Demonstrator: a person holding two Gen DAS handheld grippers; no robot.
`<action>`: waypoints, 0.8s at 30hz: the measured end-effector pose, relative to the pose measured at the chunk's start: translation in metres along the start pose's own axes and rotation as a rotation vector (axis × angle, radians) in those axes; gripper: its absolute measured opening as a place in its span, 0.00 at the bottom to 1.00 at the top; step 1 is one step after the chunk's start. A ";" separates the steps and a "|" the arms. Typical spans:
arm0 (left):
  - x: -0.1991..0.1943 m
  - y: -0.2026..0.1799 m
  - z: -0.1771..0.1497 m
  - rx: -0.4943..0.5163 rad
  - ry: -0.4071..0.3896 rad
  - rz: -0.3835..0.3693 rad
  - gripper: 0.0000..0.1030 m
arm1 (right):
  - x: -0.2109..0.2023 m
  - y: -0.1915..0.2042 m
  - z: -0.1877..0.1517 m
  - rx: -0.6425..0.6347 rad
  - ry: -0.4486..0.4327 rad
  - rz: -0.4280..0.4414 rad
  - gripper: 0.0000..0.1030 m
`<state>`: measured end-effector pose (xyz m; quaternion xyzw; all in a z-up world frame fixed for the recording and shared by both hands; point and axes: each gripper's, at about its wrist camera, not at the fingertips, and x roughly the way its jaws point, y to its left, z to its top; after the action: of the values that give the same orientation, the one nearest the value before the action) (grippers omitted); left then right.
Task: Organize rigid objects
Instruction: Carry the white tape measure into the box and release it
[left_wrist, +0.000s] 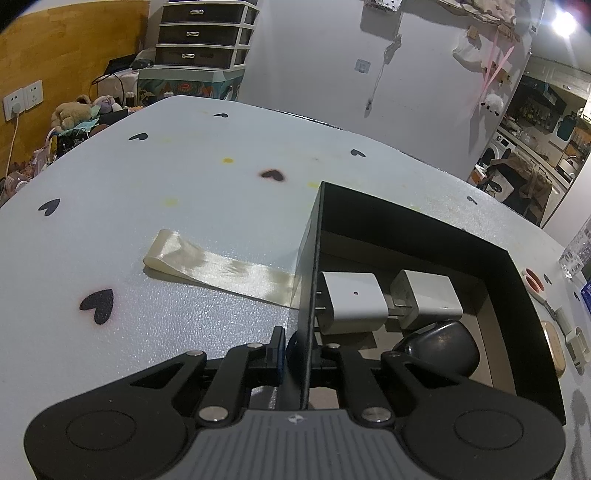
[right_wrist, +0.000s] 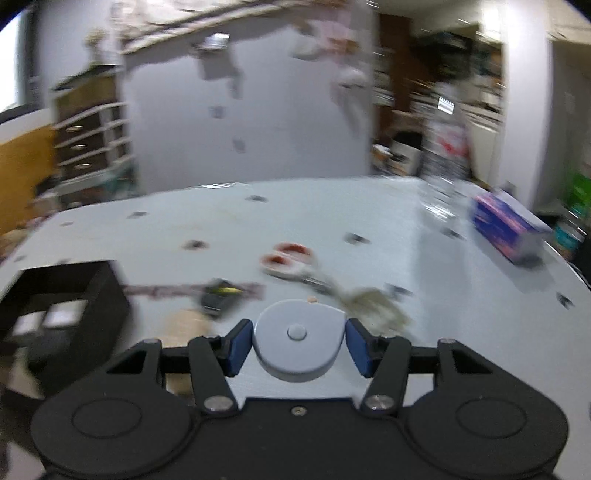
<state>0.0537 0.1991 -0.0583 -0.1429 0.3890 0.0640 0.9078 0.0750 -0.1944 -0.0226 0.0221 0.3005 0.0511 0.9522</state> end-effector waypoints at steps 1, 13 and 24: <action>-0.001 0.000 0.000 -0.001 -0.001 -0.003 0.09 | -0.002 0.011 0.004 -0.027 -0.009 0.038 0.55; -0.006 0.002 -0.002 0.004 0.000 -0.029 0.11 | 0.002 0.148 0.016 -0.308 0.044 0.423 0.55; -0.007 0.004 0.002 0.004 0.019 -0.049 0.13 | 0.021 0.223 0.004 -0.507 0.156 0.515 0.55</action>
<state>0.0489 0.2034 -0.0525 -0.1510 0.3943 0.0397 0.9056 0.0755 0.0295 -0.0152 -0.1436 0.3344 0.3632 0.8577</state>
